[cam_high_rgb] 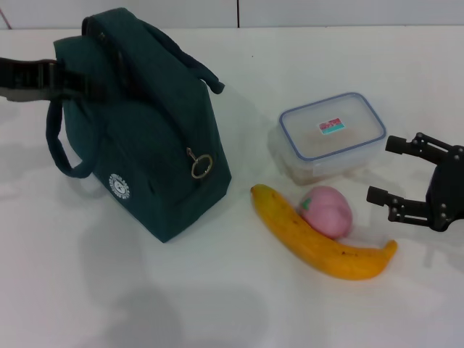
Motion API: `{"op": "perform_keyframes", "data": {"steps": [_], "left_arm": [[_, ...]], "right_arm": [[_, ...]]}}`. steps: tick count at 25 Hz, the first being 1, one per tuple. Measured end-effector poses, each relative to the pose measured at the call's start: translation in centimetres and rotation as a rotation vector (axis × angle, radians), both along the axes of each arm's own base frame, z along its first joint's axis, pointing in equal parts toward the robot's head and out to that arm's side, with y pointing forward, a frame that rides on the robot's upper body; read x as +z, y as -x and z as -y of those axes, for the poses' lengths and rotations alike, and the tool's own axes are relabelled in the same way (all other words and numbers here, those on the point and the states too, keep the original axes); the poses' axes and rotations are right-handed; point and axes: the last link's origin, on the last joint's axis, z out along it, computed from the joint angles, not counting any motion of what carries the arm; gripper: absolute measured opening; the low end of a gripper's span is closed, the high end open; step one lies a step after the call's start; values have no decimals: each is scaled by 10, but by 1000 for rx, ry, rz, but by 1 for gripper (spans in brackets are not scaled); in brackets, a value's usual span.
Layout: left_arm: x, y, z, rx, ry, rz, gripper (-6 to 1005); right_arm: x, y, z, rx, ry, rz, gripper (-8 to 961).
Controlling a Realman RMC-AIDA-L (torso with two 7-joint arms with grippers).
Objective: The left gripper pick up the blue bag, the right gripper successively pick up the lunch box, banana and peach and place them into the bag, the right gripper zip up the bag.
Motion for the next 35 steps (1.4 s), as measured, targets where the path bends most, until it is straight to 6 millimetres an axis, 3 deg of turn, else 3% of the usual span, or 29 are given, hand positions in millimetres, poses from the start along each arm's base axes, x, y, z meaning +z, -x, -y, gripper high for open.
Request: {"op": "perform_keyframes", "data": {"steps": [14,20,26,35], "left_arm": [[-13,-2,16,9,126,36,37],[-20,-3,24,22,177,56,38],[-21,-3,25,23,182,62,38],[-26,-9,25,-4,203,64,38]], "right_arm": [[7,-7,5,-57,-47,-51,843],[19,-19,-9,-291,-75,-188,842],[25,-32,-33,-594,-130,-468,842],[-7,-31,-65,-844,-60,-549,840]]}}
